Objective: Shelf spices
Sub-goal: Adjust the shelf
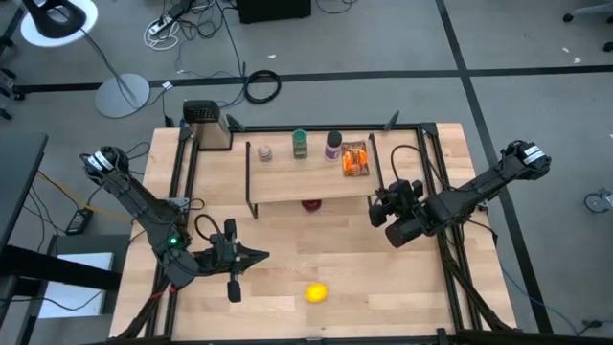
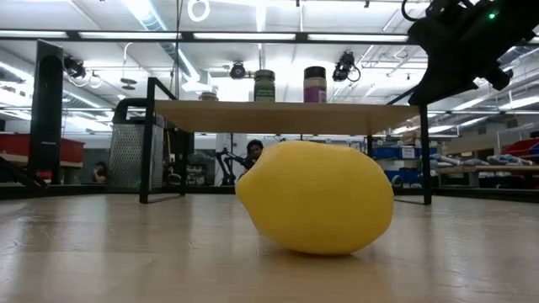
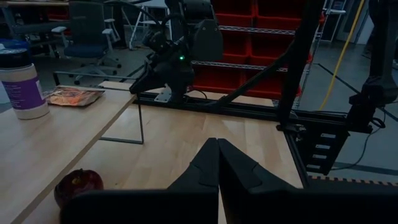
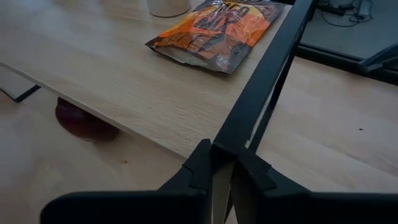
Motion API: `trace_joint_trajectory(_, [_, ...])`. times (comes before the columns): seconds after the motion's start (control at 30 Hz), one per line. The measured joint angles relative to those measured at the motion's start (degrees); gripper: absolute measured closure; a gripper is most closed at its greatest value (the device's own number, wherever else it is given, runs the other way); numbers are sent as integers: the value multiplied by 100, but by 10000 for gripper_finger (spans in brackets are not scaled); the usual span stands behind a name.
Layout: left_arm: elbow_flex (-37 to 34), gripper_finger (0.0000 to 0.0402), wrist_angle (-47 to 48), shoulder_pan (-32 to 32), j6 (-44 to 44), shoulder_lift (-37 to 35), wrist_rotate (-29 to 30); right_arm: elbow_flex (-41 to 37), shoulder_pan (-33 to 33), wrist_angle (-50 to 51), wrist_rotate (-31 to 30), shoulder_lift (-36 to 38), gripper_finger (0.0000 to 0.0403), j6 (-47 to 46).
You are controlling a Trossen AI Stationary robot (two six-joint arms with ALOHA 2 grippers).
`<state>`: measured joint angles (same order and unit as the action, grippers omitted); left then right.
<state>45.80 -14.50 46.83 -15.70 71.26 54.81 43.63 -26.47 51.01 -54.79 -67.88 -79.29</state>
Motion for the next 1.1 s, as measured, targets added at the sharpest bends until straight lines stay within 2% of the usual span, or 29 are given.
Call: trace_joint_trajectory(1.1, [0, 398, 0, -1, -4, 0, 0, 1, -132, -232, 94, 0, 368, 105])
